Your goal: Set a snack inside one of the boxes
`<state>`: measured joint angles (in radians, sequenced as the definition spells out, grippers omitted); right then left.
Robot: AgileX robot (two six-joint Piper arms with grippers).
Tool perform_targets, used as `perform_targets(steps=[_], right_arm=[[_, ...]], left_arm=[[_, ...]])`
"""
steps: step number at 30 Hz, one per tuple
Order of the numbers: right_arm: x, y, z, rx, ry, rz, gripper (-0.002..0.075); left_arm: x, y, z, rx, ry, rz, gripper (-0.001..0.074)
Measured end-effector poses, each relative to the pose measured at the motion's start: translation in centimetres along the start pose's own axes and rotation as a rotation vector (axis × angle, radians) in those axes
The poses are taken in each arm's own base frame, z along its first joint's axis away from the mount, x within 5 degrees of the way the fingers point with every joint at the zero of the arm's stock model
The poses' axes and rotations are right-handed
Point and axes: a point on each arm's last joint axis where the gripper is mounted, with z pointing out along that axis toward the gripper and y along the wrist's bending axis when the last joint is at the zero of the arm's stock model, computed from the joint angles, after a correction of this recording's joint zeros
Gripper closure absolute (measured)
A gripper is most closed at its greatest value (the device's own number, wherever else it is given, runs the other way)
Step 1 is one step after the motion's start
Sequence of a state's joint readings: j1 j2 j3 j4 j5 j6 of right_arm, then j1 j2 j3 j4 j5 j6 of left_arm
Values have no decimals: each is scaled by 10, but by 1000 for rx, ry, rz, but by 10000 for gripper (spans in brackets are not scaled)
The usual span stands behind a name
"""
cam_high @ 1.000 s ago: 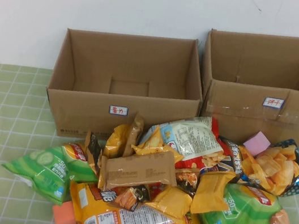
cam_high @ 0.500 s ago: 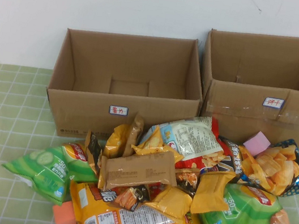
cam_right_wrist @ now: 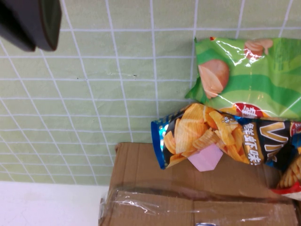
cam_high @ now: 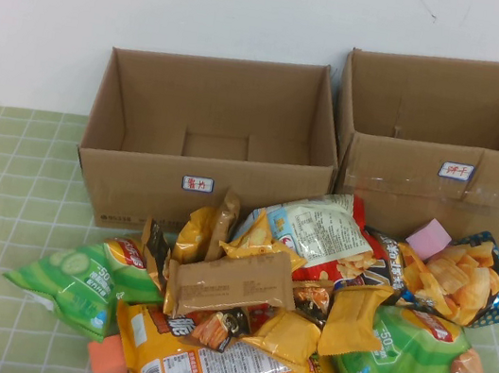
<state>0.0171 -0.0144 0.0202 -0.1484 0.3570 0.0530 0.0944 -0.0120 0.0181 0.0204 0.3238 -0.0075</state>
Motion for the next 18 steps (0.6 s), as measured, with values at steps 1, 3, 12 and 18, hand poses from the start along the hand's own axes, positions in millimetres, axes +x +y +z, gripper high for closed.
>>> perform_targets(steps=[1, 3, 12, 18], right_arm=[[0, 0, 0, 0, 0, 0, 728], [0, 0, 0, 0, 0, 0, 728], [0, 0, 0, 0, 0, 0, 728], [0, 0, 0, 0, 0, 0, 728]], left_arm=[[0, 1, 0, -8, 0, 19, 737], [-2, 1, 0, -13, -21, 24, 737], [-32, 0, -6, 157, -339, -864, 737], [-36, 5, -8, 192, -401, -1130, 737]])
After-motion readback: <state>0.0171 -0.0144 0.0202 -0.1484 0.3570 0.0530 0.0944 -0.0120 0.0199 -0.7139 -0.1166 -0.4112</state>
